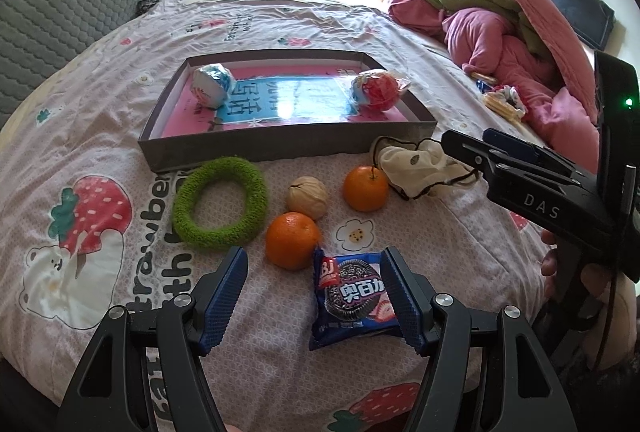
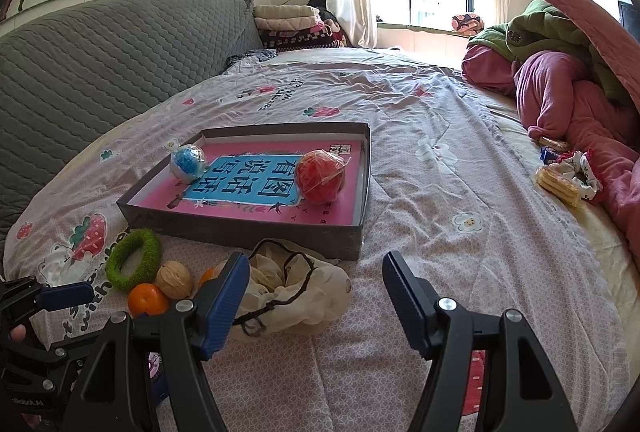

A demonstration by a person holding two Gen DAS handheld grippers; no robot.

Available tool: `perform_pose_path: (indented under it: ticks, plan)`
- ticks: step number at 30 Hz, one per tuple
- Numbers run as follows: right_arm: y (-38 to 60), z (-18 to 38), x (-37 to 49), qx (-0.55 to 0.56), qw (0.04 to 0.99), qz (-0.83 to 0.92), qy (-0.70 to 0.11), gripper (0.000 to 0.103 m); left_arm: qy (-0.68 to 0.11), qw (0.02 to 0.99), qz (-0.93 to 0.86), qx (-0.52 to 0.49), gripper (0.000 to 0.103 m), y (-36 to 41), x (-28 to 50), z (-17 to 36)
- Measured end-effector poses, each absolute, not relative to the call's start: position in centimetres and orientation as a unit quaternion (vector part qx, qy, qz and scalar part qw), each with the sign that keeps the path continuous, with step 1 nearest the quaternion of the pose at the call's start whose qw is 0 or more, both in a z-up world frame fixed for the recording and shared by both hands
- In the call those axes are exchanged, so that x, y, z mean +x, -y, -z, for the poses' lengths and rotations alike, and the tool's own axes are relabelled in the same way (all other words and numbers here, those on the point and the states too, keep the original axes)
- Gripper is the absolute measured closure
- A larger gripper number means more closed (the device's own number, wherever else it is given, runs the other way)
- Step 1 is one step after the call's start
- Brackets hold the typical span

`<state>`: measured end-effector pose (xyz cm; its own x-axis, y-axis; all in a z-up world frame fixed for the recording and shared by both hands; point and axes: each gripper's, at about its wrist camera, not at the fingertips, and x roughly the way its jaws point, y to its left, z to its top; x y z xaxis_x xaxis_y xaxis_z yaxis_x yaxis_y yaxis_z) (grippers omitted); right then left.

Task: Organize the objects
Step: 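Grasp the blue Oreo pack with the left gripper while the right grasps the cream cloth bag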

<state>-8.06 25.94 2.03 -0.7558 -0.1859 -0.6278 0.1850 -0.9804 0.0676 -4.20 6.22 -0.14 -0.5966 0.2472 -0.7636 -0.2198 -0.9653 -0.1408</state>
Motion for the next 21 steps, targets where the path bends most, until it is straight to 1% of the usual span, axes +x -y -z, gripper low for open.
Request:
perform_pose_path:
  ticks: [13,21]
  plan:
    - [-26.1,-1.1,-8.6,0.353,0.099,0.930,0.008,0.034,0.004,0.143,-0.889,-0.434,0.033,-7.5,-3.9,0.5]
    - [-26.0,-0.2,-8.9,0.376,0.095,0.922,-0.001,0.034,-0.001,0.147,-0.885,-0.442,0.033,-8.0,-3.9,1.0]
